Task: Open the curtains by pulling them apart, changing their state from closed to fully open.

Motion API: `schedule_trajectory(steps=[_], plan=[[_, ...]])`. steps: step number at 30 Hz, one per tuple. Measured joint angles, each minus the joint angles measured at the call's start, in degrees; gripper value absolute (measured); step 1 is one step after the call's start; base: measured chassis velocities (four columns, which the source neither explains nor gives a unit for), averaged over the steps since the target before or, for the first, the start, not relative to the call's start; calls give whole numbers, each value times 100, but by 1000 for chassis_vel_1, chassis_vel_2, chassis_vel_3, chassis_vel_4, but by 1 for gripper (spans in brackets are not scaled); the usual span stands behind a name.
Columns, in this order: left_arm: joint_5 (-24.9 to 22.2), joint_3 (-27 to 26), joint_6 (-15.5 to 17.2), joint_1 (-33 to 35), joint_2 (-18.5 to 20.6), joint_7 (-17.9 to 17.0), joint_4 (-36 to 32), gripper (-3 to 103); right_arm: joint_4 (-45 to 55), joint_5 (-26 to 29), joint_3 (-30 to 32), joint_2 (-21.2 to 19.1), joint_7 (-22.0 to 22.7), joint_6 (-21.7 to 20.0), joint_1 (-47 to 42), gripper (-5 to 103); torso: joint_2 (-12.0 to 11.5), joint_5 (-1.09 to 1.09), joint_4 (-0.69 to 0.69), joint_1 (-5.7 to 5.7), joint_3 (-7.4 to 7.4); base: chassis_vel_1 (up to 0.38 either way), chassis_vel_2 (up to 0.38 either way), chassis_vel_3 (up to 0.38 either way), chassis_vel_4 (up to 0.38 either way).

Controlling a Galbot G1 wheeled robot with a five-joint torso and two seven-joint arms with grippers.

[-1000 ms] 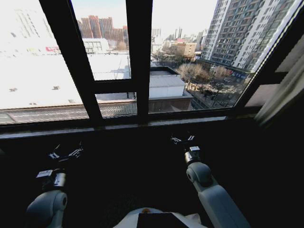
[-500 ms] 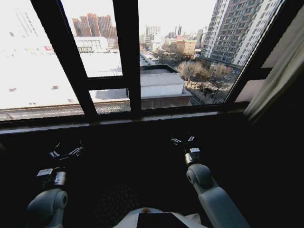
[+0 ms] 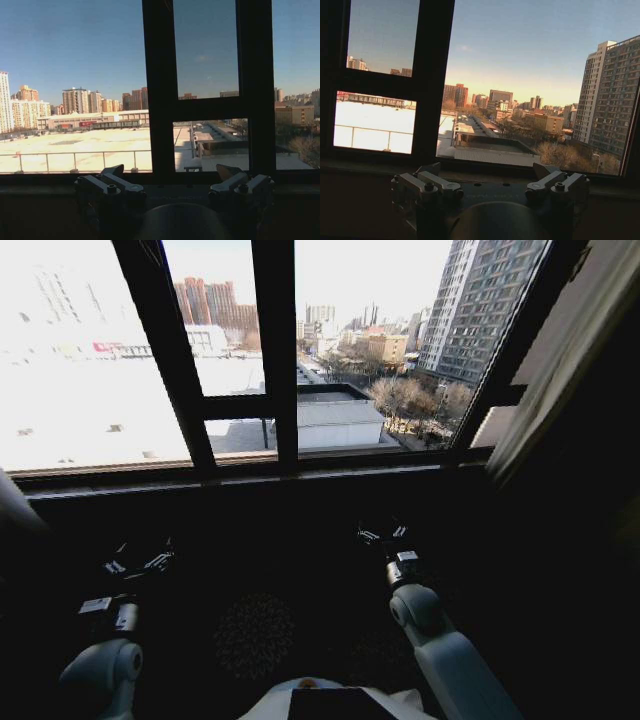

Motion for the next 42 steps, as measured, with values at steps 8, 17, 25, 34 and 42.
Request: schedule_trajectory(steps=[8,17,25,34,42], plan=[[21,25,-27,1,-22,8,0,100,18,4,8,-6,0,-29,-29,100,-10,2,0,16,6,-54,14,58,-17],[22,24,-150,33,-16,10,34,100,9,-40,-13,30,2,0,-27,100,-3,1,0,4,2,-47,-82,57,68],[-7,19,-260,46,-8,10,105,100,5,-122,-50,61,-4,41,-42,100,-4,3,0,6,3,-17,-24,25,41],[-70,33,-236,62,-40,10,107,100,56,-133,-37,42,-4,52,-83,100,-4,2,0,6,3,0,0,0,0],[-74,41,-225,6,-47,13,107,100,26,-118,-24,23,0,52,-59,100,-4,2,1,6,3,11,13,21,13]])
